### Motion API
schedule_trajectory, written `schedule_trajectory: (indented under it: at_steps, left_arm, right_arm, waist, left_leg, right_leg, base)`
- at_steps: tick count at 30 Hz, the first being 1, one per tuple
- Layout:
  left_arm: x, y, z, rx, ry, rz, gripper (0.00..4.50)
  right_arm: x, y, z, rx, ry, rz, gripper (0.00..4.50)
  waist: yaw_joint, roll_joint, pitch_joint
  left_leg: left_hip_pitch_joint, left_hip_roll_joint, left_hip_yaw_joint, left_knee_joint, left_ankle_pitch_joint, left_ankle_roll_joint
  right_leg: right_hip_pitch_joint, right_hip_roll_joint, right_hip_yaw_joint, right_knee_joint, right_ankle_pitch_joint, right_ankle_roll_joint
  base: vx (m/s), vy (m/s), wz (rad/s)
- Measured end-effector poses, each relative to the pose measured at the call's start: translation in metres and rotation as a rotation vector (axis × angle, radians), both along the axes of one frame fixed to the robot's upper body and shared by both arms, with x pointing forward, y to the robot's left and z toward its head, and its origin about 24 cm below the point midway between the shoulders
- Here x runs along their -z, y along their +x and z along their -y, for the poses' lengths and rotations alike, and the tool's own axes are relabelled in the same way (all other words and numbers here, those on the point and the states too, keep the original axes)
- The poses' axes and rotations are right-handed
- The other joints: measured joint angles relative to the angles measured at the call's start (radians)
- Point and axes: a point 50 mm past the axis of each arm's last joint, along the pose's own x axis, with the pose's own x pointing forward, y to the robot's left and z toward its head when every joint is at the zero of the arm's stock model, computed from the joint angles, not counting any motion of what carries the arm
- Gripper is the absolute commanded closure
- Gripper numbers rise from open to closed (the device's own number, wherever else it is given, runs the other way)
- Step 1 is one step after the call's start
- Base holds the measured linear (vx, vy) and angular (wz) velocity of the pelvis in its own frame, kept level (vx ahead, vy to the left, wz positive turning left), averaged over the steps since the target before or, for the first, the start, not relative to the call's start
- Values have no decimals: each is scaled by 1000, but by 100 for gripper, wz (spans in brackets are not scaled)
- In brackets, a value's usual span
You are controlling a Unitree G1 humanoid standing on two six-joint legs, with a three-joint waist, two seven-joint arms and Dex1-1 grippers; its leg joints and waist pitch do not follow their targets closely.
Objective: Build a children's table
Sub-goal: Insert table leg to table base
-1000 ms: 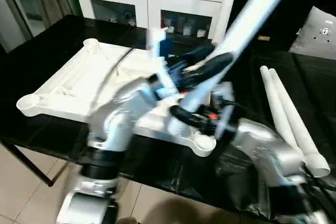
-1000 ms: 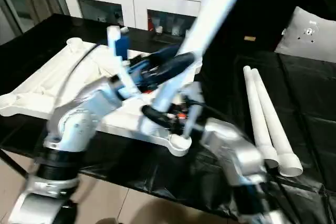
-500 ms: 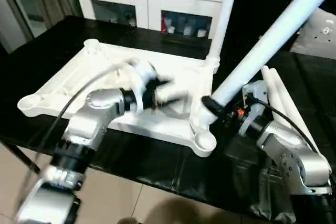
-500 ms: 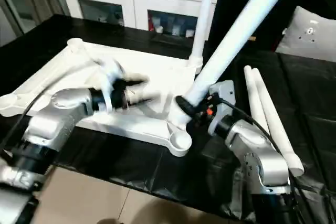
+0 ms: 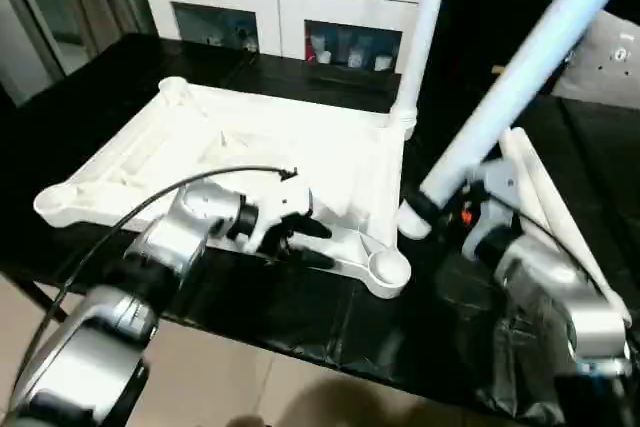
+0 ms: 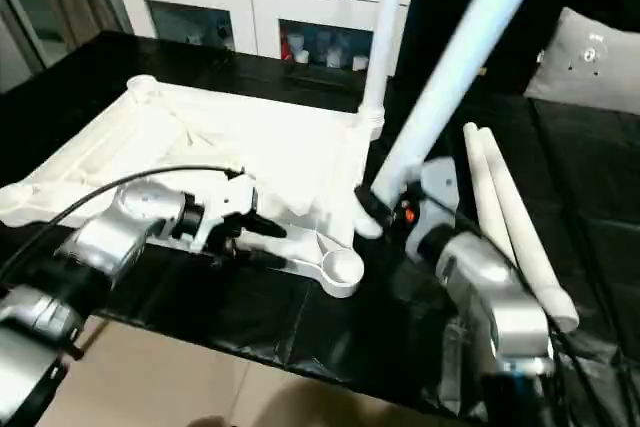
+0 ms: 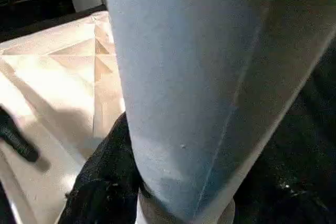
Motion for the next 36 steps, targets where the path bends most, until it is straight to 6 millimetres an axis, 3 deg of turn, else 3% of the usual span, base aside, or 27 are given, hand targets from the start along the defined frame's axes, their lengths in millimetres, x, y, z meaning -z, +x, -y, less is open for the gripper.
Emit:
schedule_trajectory:
  at_steps: [4,8,9,13,18,22,25,28,36]
  left_arm:
    - [8,1,0,10,35,-3,312]
    - [11,2,-1,20,45,1,323]
    - [12,1,-1,18,48,-2,346]
    - [16,1,-1,18,60,-9,363]
    - [22,6,9,-114,32,12,398]
    - [24,10,20,-243,-3,-10,419]
    - [25,8,28,-269,-17,-3,432]
    - [28,1,34,-254,-48,28,448]
    - [29,-8,34,-195,-18,149,450]
  right_arm:
    - [2,-2,1,6,3,-6,262]
    - [0,-3,-2,5,10,4,262]
    - [-1,-3,-2,3,10,9,262]
    - [-2,-4,-2,1,9,13,262]
    - [3,-7,-5,-9,8,-7,262]
    - [4,-7,-5,-8,9,-18,262]
    - [0,-4,-7,-18,9,-10,262]
    - [-7,2,-10,-34,9,13,262]
    - [-3,4,-22,-130,1,-22,262]
  waist:
    - [-10,8,2]
    - [-16,13,1]
    - [-17,13,1]
    - [-18,13,1]
    - [-19,14,1]
    - [-39,13,2]
    - [-43,13,2]
    - [-40,10,1]
    - [-33,6,-1]
  left_leg:
    - [-1,0,0,0,0,0]
    - [-1,0,0,0,0,0]
    - [-1,0,0,0,0,0]
    - [0,0,0,0,0,0]
    - [2,-1,1,0,0,0]
    - [2,0,3,0,-1,2]
    - [2,0,3,-2,-1,2]
    - [2,0,3,-3,-1,2]
    - [3,0,4,-6,-1,2]
  right_leg:
    - [1,0,0,0,0,0]
    - [1,0,0,0,0,0]
    - [1,0,0,0,0,0]
    - [1,0,0,0,0,0]
    - [4,-1,0,-2,0,0]
    - [5,-2,0,-2,0,0]
    - [4,-2,-1,-2,0,0]
    - [4,-2,-1,-3,0,1]
    - [4,-2,-1,-4,-1,2]
  base:
    - [0,0,0]
    - [0,0,0]
    - [0,0,0]
    - [0,0,0]
    - [0,0,0]
    - [0,0,0]
    - [0,0,0]
    - [0,0,0]
    - [0,0,0]
